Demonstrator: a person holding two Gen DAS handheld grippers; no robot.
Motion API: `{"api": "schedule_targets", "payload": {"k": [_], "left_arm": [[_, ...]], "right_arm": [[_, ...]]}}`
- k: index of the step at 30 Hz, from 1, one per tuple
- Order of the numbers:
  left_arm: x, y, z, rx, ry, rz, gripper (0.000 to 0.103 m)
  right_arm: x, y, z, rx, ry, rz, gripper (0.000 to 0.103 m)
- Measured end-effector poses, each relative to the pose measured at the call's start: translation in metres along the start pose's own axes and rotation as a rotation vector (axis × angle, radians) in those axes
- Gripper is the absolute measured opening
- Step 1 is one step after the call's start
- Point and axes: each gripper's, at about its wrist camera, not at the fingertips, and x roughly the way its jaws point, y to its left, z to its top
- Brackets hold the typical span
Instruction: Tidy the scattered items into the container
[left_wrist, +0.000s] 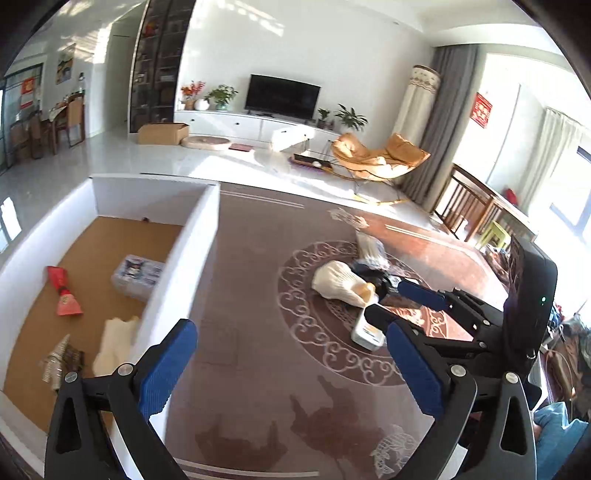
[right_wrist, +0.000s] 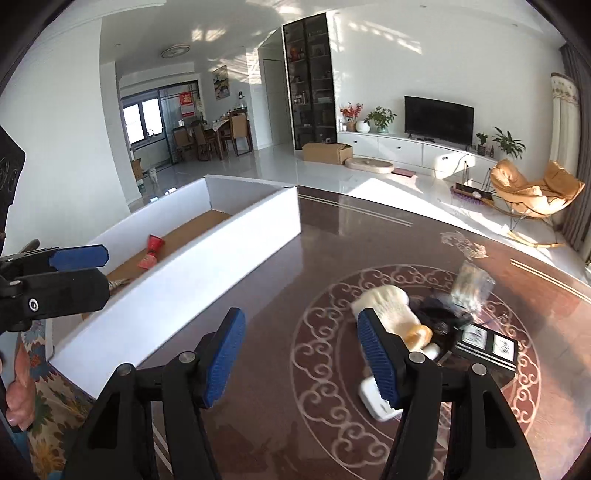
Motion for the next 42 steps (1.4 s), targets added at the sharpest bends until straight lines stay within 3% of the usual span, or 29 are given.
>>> {"api": "schedule_targets", "payload": {"k": [3,5,10,21,42], "left_arm": [[0.06,-0.042,-0.029,0.076,0.092,-0.027,0.103],[0.093,-0.059,-0.044,0.122,0.139,0.005,0.103],[0.122,-0.065,-0.064,0.146,0.168,0.047,0.103],[0.131,-0.052,-0.069,0.088,0.185,0.043,0.103],[0.137,-0.064,-0.072,0.162,0.218,0.12,0.103]], "right_arm": [[-0.031,-0.056,-0.05,0.055,0.074,-0.113,0.064],[-0.042,-0.086,-0.082,0.079,0.133,-0.178,0.064],[-0.04,-0.122,-0.131,0.16,0.214,-0.233,0.064],[-0.004,-0.116,-0.134,0.167,0.237,-0.247,0.065],[-0.001,-0.116,-0.135,0.171,0.242,-0.25,0.067]]}}
